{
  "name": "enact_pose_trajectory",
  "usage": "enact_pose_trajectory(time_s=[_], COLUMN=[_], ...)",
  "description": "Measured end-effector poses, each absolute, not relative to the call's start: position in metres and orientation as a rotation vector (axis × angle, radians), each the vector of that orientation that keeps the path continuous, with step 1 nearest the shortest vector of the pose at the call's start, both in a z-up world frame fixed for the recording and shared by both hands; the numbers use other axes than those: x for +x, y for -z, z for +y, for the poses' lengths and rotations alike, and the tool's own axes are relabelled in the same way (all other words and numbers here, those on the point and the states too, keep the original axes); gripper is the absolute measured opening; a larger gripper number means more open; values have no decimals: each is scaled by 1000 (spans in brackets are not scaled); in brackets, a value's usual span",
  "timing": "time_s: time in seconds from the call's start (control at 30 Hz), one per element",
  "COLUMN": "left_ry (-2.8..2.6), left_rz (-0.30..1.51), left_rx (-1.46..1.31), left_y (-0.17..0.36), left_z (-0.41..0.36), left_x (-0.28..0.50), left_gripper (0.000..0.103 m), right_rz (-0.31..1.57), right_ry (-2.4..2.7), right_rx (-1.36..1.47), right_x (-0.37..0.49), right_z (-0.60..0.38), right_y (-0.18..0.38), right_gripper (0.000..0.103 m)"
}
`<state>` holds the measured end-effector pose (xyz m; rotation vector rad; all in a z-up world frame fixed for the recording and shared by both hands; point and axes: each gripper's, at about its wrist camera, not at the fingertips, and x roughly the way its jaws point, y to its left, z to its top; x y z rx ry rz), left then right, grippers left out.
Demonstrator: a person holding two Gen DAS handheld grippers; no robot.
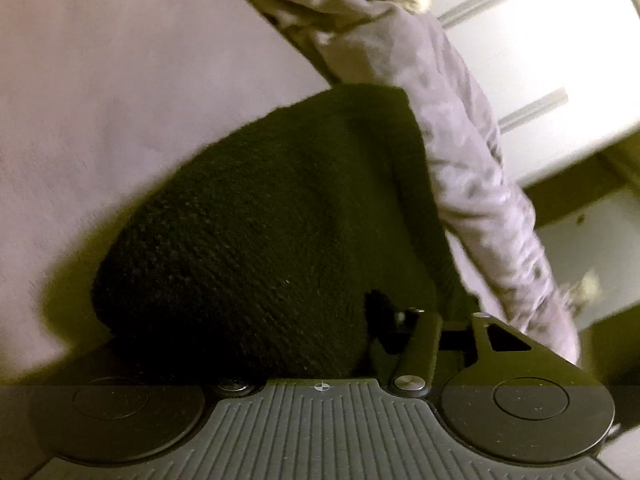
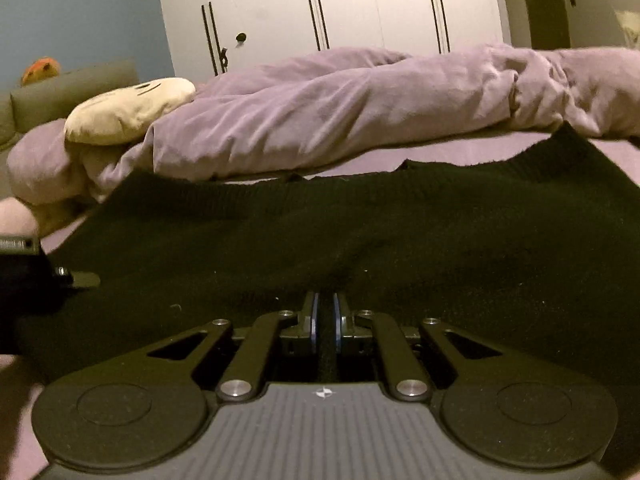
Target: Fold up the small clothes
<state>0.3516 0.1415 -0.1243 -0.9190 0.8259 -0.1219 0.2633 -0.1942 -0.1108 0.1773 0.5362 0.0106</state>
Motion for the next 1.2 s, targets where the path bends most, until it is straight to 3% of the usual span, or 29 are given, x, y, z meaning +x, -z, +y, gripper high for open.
enact_pose_trajectory(time_s=[0.13,0.3,0.4,0.87,1.2], left_ry=[108,97,112,323,454], left_rz=[826,826,796,554,592], left_rx=[-966,-946,-869,-333,-225], left_y=[124,122,107,-12,-10], left_z=[142,145,137,16,-83], left_x=[355,354,354,325,303], left_gripper=[60,35,28,25,26], right_rz=[550,534,565,588,588], right_ry=[10,-38,-59,-95,-188], right_rx=[106,135,206,320,545], right_x=[267,261,267,270,267], right_z=[-183,-178,-188,-206,-239], right_y=[96,99,116,122,128], right_gripper=[7,7,4,3,1])
